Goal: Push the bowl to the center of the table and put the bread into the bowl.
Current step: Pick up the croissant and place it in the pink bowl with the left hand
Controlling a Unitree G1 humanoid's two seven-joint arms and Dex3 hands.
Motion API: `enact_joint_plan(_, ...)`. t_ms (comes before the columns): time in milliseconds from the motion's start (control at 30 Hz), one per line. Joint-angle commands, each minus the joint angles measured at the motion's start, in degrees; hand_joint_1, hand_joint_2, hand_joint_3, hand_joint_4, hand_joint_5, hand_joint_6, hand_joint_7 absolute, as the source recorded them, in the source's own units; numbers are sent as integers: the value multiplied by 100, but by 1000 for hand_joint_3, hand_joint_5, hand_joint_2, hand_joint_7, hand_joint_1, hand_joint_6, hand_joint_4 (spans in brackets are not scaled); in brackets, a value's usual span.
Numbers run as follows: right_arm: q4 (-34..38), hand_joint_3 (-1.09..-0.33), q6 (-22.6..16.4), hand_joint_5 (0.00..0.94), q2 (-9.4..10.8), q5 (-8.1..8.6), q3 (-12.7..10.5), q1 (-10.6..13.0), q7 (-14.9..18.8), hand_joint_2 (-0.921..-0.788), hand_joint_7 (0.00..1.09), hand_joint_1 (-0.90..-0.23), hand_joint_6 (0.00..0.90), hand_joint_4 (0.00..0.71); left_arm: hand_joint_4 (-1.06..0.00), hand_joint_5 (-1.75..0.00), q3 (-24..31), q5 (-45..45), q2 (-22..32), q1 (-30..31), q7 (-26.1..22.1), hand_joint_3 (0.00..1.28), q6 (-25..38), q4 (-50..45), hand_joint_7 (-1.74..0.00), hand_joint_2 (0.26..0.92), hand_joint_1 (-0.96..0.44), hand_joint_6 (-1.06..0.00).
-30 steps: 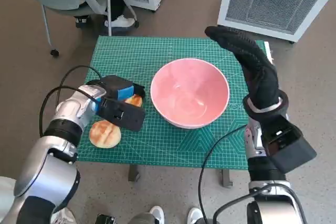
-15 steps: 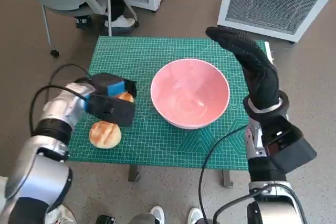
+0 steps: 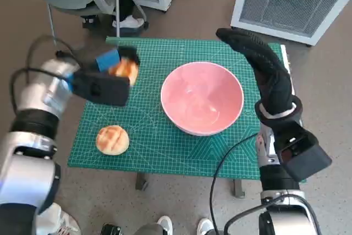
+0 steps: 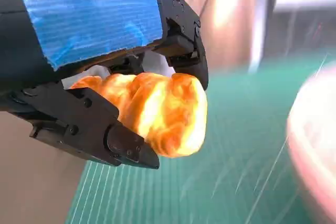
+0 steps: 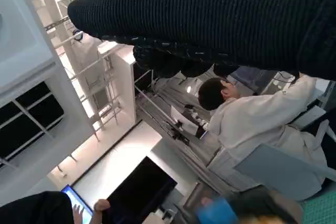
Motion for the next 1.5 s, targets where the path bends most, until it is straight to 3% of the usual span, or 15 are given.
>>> enact_joint_plan(33,61,-815,60,23,-20,113,-30,143,37,-921,727,-685,-1,299,-673,-1152,236,-262,-3,-66,-56,67,-144,-885,-1175,920,-2,-646)
enact_joint_plan(267,80,-812,61,25,-65,166,-31,136,57,-921,729,-686,-1,301,-666,-1164,388,-418,-215,77,-16,58,-218,-1925,-1144,920,-1,-671)
enact_joint_plan(633,39,-811,60,26,-81,145,-26,150,29,-921,729,-687,-1,302,-648,-1193,292,-328,-546,27,86,58,-551,-1837,-1112,920,-1,-689)
enact_joint_plan(767,56,-807,-35,26,-135,135,-58,191,34,-921,718,-686,-1,301,-619,-1266,-253,47,-1188,-275,-11,74,-642,-1164,-1073,920,-1,-687)
enact_joint_plan(900,58,-804,-81,24,-178,131,-86,212,36,-921,698,-681,-1,297,-602,-1286,-424,150,-1485,-355,71,99,-636,-704,-1119,920,-2,-646)
enact_joint_plan(967,62,-804,-102,24,-196,129,-104,218,36,-921,686,-675,-1,296,-596,-1347,-495,191,-1607,-385,102,103,-624,-478,-1052,920,-2,-657)
enact_joint_plan(1100,90,-804,-137,24,-229,135,-134,218,37,-921,671,-666,-1,295,-598,-1389,-587,252,-1775,-445,120,110,-638,-95,-1002,917,-2,-664)
enact_joint_plan(1500,85,-803,-173,24,-273,159,-202,236,14,-921,664,-667,-1,295,-618,-1285,-721,360,-1981,-407,113,95,-406,398,-1109,920,-1,-642)
